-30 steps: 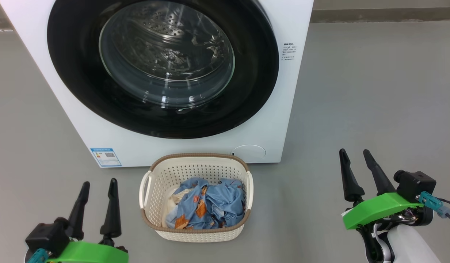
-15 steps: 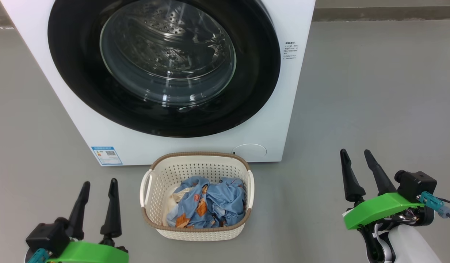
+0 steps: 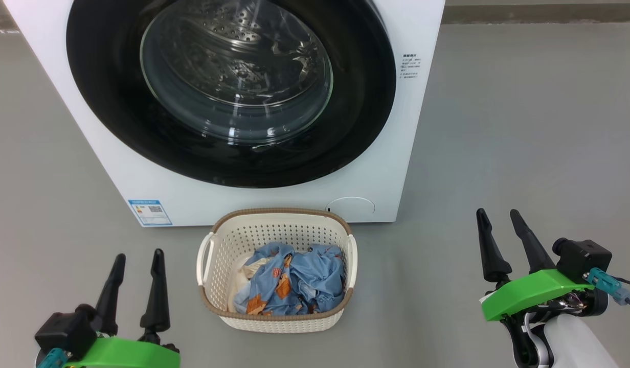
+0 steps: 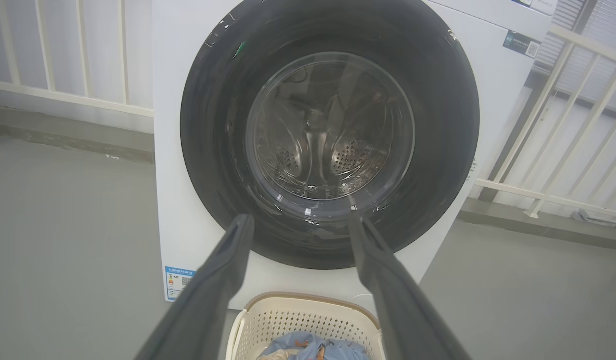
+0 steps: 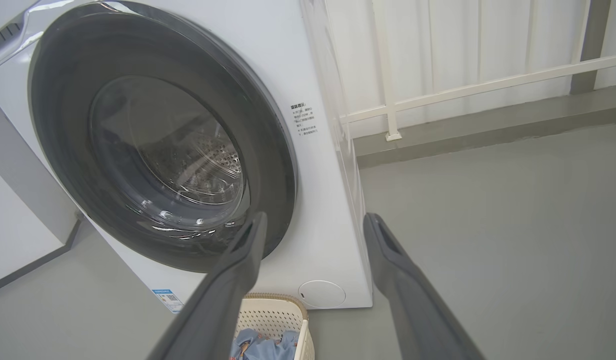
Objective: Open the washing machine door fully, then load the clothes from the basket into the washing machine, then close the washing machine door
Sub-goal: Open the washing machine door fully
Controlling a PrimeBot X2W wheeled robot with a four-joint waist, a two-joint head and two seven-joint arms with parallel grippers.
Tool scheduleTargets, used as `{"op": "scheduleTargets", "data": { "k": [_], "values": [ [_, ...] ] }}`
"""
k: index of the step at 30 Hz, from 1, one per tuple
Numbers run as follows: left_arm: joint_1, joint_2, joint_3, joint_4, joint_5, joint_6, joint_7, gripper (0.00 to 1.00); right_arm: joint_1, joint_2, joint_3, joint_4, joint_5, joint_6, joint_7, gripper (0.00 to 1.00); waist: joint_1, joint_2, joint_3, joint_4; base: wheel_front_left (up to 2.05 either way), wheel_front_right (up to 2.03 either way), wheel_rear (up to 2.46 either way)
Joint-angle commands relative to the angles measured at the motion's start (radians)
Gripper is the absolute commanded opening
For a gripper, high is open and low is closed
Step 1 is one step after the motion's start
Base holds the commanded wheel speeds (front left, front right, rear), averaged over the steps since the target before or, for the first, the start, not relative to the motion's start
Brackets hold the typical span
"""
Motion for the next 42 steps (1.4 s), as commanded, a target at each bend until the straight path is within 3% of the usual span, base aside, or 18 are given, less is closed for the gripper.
{"op": "scheduleTargets", "data": {
  "k": [1, 9, 11, 12, 13, 16, 17, 26, 42],
  "values": [
    [-0.045, 0.013, 0.037, -0.029, -0.005, -0.002, -0.007, 1.00, -0.044, -0.008, 0.019, -0.023, 0.009, 0.006, -0.012, 1.00, 0.0000, 0.0000, 0.004, 0.000, 0.00, 0.00, 0.00],
    [-0.057, 0.010, 0.046, -0.041, 0.000, -0.002, -0.007, 1.00, -0.069, -0.010, 0.007, -0.031, 0.008, 0.006, -0.012, 1.00, 0.0000, 0.0000, 0.036, 0.005, 0.00, 0.00, 0.00],
    [-0.062, 0.008, 0.050, -0.043, -0.003, -0.002, -0.007, 1.00, -0.082, -0.014, 0.002, -0.032, 0.008, 0.006, -0.012, 0.91, 0.0000, 0.0000, 0.048, 0.006, 0.00, 0.00, 0.00],
    [-0.064, 0.008, 0.051, -0.044, -0.004, -0.002, -0.007, 1.00, -0.089, -0.016, -0.002, -0.033, 0.007, 0.006, -0.012, 0.83, 0.0000, 0.0000, 0.054, 0.007, 0.00, 0.00, 0.00],
    [-0.066, 0.008, 0.053, -0.045, -0.005, -0.002, -0.007, 1.00, -0.096, -0.017, -0.005, -0.034, 0.007, 0.006, -0.012, 0.60, 0.0000, 0.0000, 0.061, 0.008, 0.00, 0.00, 0.00],
    [-0.075, 0.011, 0.052, -0.050, -0.008, -0.002, -0.007, 1.00, -0.116, -0.022, -0.017, -0.038, 0.005, 0.006, -0.012, 0.19, 0.0000, 0.0000, 0.080, 0.012, 0.00, 0.00, 0.00],
    [-0.078, 0.013, 0.052, -0.052, -0.008, -0.002, -0.007, 1.00, -0.123, -0.024, -0.020, -0.039, 0.006, 0.006, -0.012, 0.00, 0.0000, 0.0000, 0.086, 0.014, 0.00, 0.00, 0.00],
    [-0.105, 0.031, 0.042, -0.072, 0.001, -0.002, -0.007, 1.00, -0.213, -0.053, -0.041, -0.031, 0.058, 0.006, -0.012, 0.00, 0.0000, 0.0000, 0.152, 0.034, 0.00, 0.00, 0.00],
    [-0.145, 0.049, 0.036, -0.088, -0.007, -0.002, -0.007, 1.00, -0.428, -0.172, 0.002, 0.026, 0.449, 0.006, 0.011, 0.00, 0.0000, 0.0000, 0.253, 0.072, 0.00, 0.00, 0.00]
  ]
}}
